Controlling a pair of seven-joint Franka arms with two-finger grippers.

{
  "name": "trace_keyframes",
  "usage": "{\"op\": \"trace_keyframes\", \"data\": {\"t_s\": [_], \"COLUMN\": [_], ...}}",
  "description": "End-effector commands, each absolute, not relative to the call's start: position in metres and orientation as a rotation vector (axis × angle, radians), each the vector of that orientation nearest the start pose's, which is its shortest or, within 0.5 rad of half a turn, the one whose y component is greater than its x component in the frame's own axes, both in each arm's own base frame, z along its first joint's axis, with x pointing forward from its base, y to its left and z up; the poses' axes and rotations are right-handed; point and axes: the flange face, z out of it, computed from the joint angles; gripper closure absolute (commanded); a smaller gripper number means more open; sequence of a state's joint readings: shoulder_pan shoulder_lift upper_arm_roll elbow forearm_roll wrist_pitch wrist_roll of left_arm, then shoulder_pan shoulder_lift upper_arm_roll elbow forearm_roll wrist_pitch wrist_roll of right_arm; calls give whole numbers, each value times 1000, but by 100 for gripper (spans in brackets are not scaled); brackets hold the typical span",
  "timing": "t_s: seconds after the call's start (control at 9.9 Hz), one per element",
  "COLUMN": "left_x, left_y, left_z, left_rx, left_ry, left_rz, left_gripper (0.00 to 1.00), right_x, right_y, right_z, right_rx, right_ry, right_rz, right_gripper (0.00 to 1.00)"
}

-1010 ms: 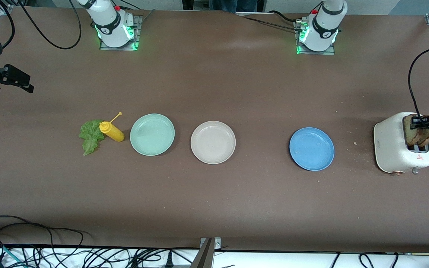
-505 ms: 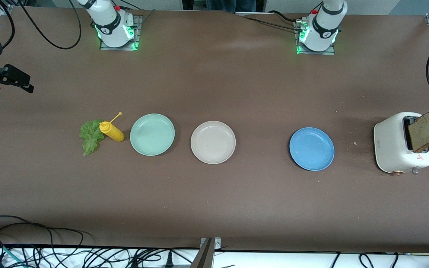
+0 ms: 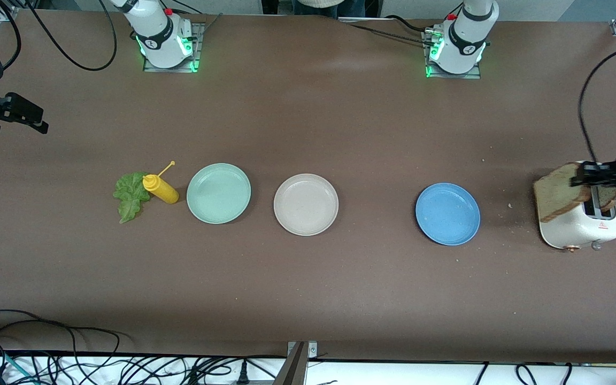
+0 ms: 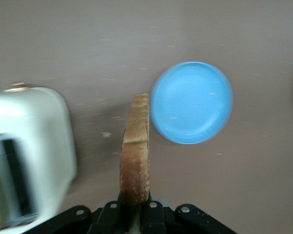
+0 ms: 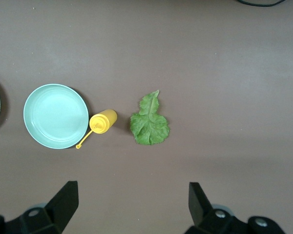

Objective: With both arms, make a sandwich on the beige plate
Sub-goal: 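Carry the bread slice with the left gripper onto the beige plate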

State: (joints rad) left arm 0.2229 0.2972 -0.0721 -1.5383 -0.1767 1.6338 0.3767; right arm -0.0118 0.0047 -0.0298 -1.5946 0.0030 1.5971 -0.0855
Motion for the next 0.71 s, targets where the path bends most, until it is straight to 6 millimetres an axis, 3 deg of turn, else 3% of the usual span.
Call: {"op": "trace_keyframes", "data": {"t_s": [0.0,0.3,0.4,0.61], "left_x": [643,650,648,650], "left_y": [2,-108,-147,-201], "left_z": [439,392,386,372], "left_rx": [-3564,-3777,-3822,-3893], "left_ry": [417,500,528,465], "left_rz": [341,531,553,516], "left_gripper": [100,100,100,100], "right_x": [555,555,555,555], "right_y": [-24,-23,-23,-23], "right_z": [619,620,619,620], "right_rx": [-3130,-3130,-3132,-3132], "right_ry": [-72,-74,-74,-74], "right_rz": [-11,-13,-11,-13], "right_gripper": [0,0,0,0]}}
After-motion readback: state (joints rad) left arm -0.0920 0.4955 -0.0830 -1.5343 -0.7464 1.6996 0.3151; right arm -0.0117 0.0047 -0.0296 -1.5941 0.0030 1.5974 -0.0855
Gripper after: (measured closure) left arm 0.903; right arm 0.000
